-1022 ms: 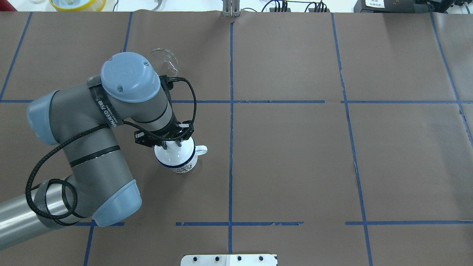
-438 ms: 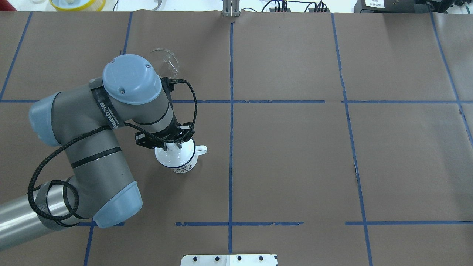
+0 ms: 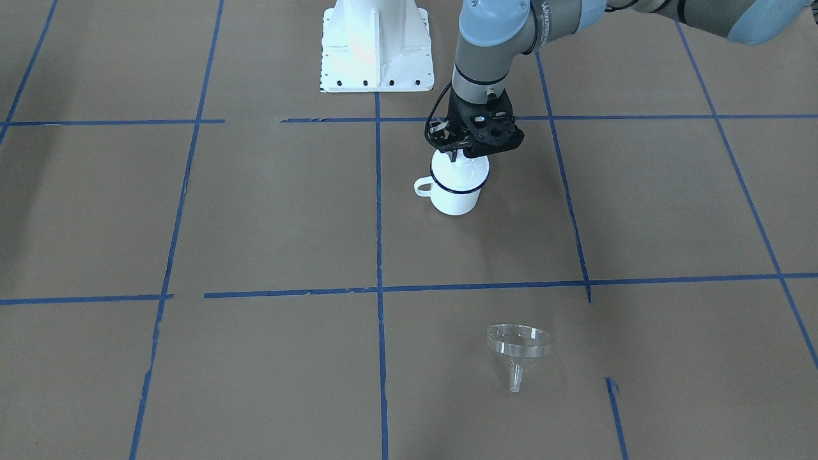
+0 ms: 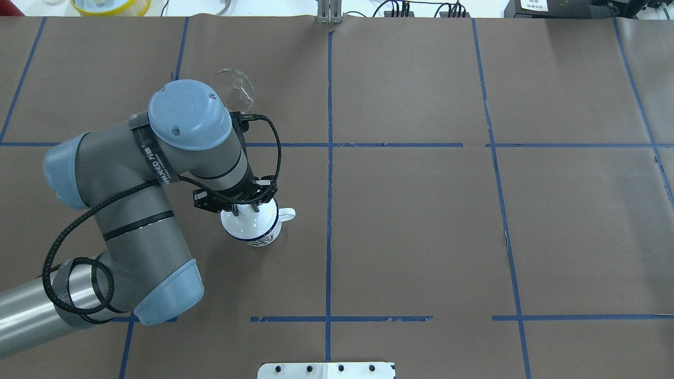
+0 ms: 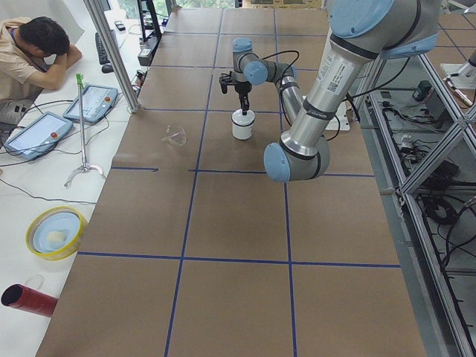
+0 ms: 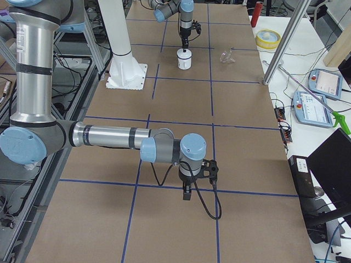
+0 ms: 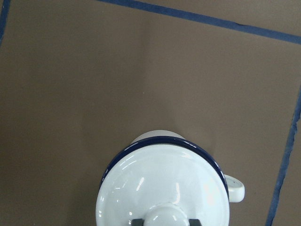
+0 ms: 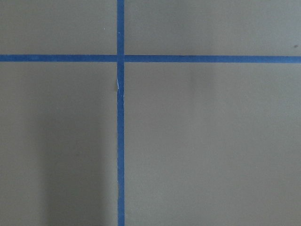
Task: Remove funnel from cup
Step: 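Lower the lid onto the mug and open the left gripper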
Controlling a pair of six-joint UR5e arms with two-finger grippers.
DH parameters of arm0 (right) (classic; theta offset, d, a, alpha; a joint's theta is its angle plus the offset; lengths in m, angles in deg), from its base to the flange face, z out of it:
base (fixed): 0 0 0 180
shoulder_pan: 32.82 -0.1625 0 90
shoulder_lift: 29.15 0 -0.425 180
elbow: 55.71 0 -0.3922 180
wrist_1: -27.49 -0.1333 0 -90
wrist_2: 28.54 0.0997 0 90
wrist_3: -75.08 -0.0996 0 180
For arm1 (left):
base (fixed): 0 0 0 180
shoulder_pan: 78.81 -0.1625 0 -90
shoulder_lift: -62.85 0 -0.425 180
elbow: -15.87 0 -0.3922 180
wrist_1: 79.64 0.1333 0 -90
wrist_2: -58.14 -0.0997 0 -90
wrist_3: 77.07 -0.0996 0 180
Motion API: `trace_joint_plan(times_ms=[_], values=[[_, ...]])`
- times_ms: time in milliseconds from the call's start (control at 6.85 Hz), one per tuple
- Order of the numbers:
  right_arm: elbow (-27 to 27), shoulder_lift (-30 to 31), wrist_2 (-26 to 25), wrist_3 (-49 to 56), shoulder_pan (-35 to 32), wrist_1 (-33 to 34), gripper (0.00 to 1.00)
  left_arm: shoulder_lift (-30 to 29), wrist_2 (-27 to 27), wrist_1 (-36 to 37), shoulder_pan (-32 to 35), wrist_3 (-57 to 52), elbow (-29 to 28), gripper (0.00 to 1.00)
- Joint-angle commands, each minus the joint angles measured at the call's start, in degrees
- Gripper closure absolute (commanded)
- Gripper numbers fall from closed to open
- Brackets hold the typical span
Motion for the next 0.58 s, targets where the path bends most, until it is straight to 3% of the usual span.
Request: trace_joint_plan(times_ms=[0,438], values=[[0.00,0.00,0.00,0.00,0.00,0.00,0.00,0.10,-0.01,-1.04,-0.03,0.00,-0.08,0.99],[0.00,0.00,0.00,0.00,0.00,0.00,0.00,0.27,-1.24,-2.10,0.06,0.09,-0.78,0.28]])
